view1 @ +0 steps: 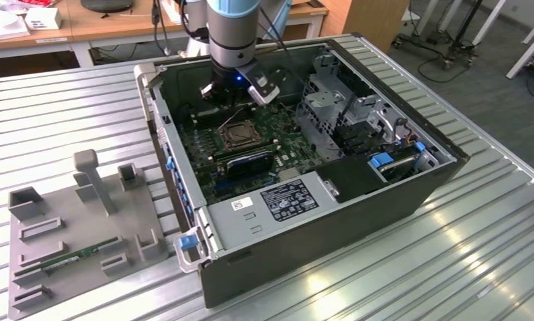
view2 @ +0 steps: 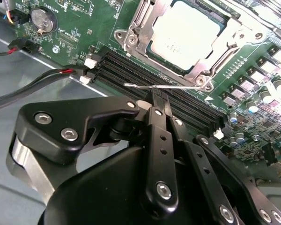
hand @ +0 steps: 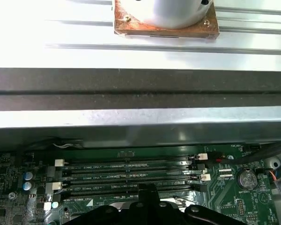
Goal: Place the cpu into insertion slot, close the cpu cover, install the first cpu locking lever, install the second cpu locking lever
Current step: 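Install the second cpu locking lever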
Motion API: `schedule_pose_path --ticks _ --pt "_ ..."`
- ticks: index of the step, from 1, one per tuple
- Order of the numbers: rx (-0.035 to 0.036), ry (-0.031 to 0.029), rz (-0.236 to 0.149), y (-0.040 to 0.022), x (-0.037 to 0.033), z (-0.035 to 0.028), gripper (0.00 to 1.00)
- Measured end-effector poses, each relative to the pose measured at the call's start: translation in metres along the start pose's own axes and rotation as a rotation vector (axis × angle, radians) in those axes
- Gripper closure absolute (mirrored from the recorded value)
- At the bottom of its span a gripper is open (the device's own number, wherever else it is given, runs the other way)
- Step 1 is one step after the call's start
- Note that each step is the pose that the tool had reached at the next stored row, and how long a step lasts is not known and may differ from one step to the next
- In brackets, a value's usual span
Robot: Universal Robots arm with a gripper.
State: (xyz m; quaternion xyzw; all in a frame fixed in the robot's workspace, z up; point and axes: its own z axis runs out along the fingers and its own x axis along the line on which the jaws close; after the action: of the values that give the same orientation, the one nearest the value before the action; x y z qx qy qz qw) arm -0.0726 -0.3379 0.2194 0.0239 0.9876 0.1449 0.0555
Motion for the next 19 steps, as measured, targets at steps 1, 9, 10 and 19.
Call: schedule_pose_path --ticks 1,9,10,19 --pt "-0.0003 -0.0021 -0.001 0.0002 0.0003 -0.0006 0.89" --pt "-0.0009 -0.0125 -0.004 -0.0032 0.0022 -0.0022 0.89" --pt "-0.0010 -0.0129 -0.004 -0.0032 0.0025 -0.0022 0.89" --pt "-0.0026 -0.0131 -0.004 -0.0031 0.0034 -0.0014 0.89"
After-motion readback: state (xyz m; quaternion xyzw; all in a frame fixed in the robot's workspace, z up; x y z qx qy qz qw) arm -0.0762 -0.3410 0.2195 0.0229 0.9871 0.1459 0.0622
